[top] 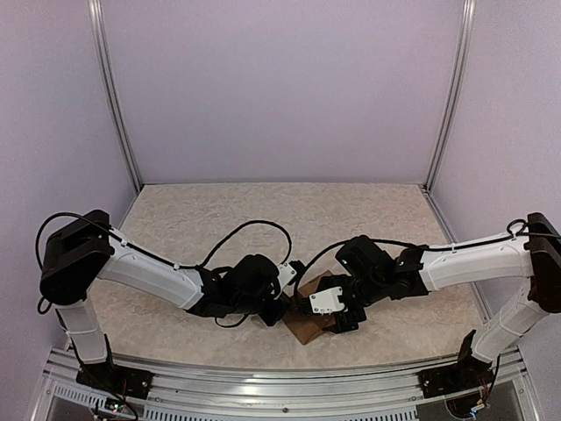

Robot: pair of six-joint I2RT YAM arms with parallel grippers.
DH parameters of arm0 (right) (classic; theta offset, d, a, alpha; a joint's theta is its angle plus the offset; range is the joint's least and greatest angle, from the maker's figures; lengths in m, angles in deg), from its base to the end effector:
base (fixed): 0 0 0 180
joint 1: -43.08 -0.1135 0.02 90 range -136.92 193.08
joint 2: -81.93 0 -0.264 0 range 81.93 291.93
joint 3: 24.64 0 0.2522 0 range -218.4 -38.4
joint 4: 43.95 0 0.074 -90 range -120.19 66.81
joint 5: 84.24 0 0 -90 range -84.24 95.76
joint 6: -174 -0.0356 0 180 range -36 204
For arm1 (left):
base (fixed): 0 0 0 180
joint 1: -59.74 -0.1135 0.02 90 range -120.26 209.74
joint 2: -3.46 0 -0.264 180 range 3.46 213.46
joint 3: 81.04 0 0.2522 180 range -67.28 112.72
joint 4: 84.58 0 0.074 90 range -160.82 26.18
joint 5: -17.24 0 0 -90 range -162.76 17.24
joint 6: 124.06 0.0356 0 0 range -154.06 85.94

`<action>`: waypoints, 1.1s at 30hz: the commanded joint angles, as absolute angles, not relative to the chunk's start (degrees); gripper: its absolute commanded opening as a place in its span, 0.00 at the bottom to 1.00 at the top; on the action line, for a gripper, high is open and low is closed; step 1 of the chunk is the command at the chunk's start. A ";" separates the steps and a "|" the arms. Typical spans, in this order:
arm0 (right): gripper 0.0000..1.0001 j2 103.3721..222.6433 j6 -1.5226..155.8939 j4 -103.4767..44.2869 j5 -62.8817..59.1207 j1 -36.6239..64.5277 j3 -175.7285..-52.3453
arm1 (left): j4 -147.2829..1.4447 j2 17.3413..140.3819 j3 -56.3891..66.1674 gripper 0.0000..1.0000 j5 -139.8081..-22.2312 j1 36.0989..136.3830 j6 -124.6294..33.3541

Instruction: Fold the paper box

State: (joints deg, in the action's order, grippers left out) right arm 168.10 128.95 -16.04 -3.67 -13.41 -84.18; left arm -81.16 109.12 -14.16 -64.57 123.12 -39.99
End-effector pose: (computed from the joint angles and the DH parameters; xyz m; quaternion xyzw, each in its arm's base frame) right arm 0.1559 0.2459 0.1750 -0.7506 0.5816 0.1084 0.2941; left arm 0.1698 -0.3274 0.1364 0.4129 0.8136 -0.1761 0.3695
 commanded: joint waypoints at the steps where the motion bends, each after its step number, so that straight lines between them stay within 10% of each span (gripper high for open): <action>1: 0.83 169.38 128.01 -9.95 -5.51 -12.93 -81.91 | -86.29 106.91 -13.66 0.00 -64.12 123.52 -39.08; 33: 0.80 169.83 129.24 -9.69 -7.78 -11.27 -81.70 | -87.25 110.02 -12.08 0.00 -65.11 121.65 -42.01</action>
